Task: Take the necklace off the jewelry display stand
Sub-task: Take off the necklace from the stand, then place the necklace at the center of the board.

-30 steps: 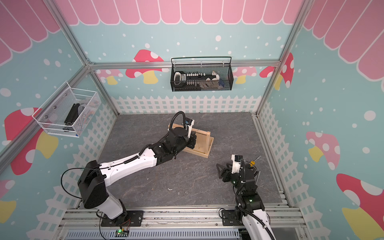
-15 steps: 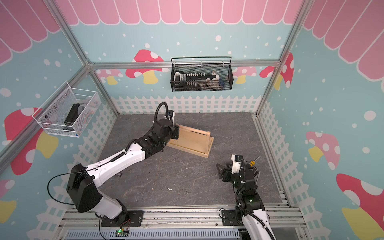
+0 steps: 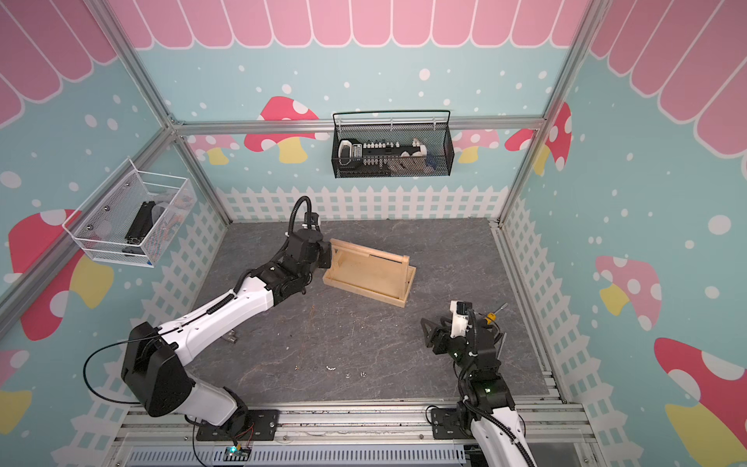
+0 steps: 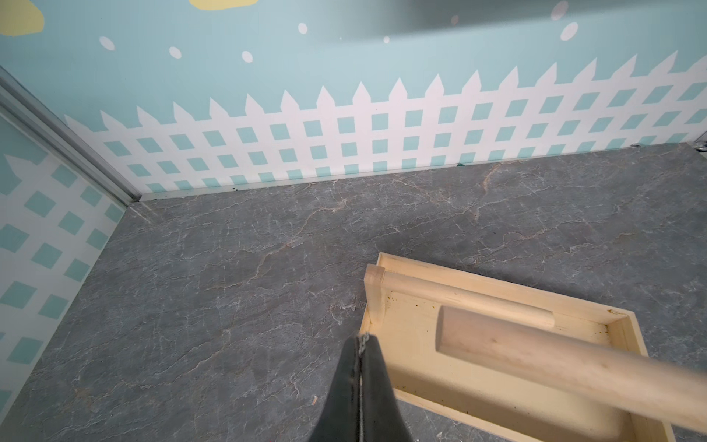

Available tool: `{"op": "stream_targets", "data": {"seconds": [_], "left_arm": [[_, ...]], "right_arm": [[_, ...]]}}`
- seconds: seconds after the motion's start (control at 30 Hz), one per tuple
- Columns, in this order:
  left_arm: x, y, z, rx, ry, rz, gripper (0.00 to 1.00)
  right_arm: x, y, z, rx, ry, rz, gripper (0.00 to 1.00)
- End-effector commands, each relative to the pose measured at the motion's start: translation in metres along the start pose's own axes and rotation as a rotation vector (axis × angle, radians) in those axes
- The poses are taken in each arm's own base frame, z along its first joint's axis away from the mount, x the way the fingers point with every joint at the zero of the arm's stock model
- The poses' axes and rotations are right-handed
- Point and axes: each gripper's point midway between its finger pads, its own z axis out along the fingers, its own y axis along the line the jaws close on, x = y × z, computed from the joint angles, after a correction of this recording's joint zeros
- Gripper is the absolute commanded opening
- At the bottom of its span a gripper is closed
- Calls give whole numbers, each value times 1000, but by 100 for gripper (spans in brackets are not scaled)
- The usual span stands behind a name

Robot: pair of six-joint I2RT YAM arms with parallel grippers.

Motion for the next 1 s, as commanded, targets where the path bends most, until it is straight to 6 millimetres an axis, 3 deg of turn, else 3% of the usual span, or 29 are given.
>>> {"op": "stream_targets", "data": {"seconds": [0.0,0.17,0.3,0.5,0.67,0.97], "left_arm": [[-4,8,-12,-1,-11,-17,0],[2,-3,-28,111,6,-49,0],[4,-14,-54,223,-5,-98,0],[9,-62,-108,506,-13,-85,0],[26,-105,-153,757,32,-92,0],[54,-139,-214,966,38,-58,0]], "right_arm": [[-2,3,0,-15,-12,-3,72],[-2,3,0,-13,-13,-4,72],[-2,3,0,-12,-14,-4,72],[-2,2,1,-11,-12,-5,72],[-2,2,1,-9,-11,-5,72],[-2,2,1,-6,-12,-6,72]]}}
